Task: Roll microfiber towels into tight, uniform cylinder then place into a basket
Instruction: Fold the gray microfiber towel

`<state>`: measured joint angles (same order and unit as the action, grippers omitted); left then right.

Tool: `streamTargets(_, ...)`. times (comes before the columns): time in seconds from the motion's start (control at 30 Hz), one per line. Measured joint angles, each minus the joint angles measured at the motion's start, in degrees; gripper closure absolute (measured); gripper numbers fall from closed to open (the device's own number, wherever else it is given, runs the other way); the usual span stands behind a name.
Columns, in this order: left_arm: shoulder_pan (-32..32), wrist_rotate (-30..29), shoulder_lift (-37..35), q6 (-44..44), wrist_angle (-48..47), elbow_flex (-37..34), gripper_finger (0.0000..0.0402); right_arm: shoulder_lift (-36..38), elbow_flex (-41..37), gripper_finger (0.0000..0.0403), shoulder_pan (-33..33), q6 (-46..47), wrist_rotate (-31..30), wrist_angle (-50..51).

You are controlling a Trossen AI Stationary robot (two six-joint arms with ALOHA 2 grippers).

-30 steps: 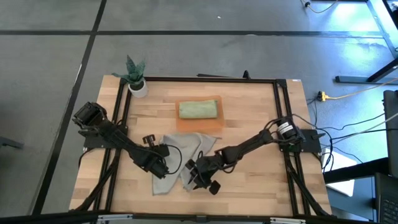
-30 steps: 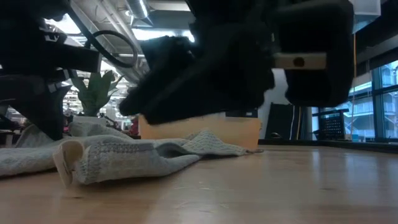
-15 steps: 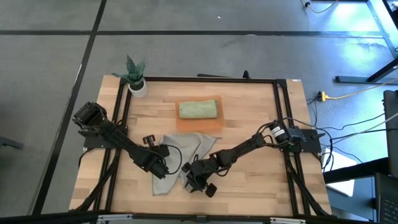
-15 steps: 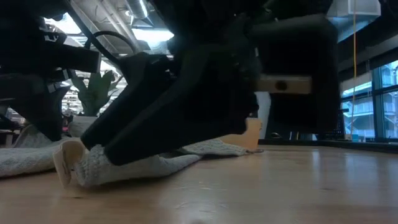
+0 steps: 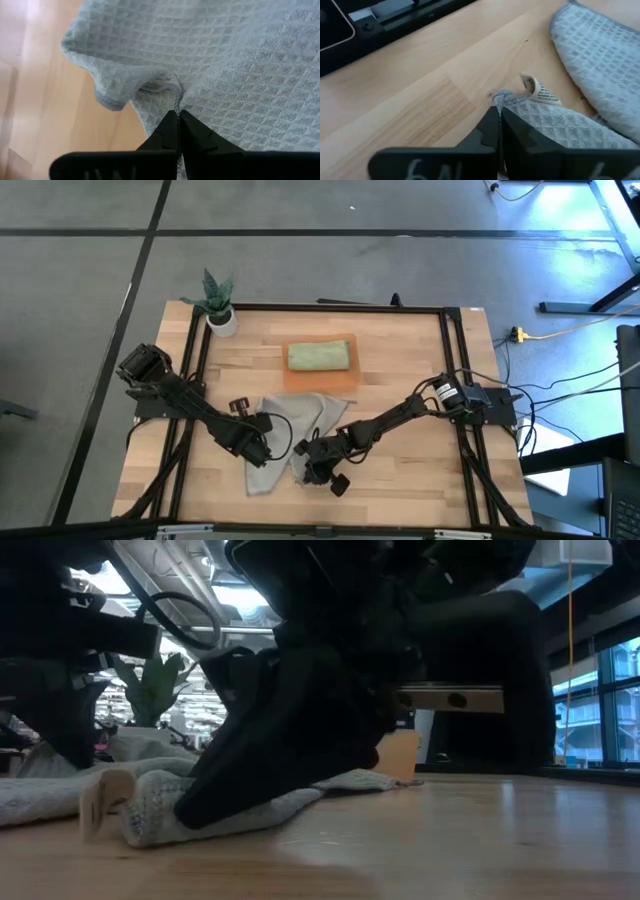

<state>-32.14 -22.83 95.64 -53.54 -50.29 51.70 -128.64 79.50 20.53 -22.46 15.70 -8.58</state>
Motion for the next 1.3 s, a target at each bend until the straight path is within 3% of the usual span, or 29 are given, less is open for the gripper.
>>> streamTargets(0.23, 0.0, 2.5, 0.0, 0.0, 0.0, 0.0, 0.0395, 0.7, 0.0, 0.0396, -0.1, 0.1, -2.3, 3.0)
streamTargets(0.5, 1.1, 6.9, 0.0, 0.8, -1.2, 0.1, 0.0345, 2.8, 0.0, 0.0397, -0.2, 0.1, -5.6, 6.4)
streamTargets(0.6, 1.6, 10.1, 0.0, 1.3, -4.5, 1.4, 0.0339, 2.8, 0.0, 0.0399, -0.5, 0.9, -5.6, 6.6)
streamTargets(0.87, -1.0, 6.6, 0.0, 1.1, -18.3, 11.1, 0.0338, 2.8, 0.0, 0.0398, -1.7, 4.4, -5.8, 7.1)
streamTargets(1.0, -4.1, 6.5, 0.0, 1.3, -14.9, 15.1, 0.0337, 2.8, 0.0, 0.0398, -1.6, 4.5, -5.7, 6.9)
streamTargets(1.3, -15.3, 7.6, 0.0, 4.2, 6.1, 15.0, 0.0337, 2.8, 0.0, 0.0398, -1.7, 6.9, -5.7, 6.8)
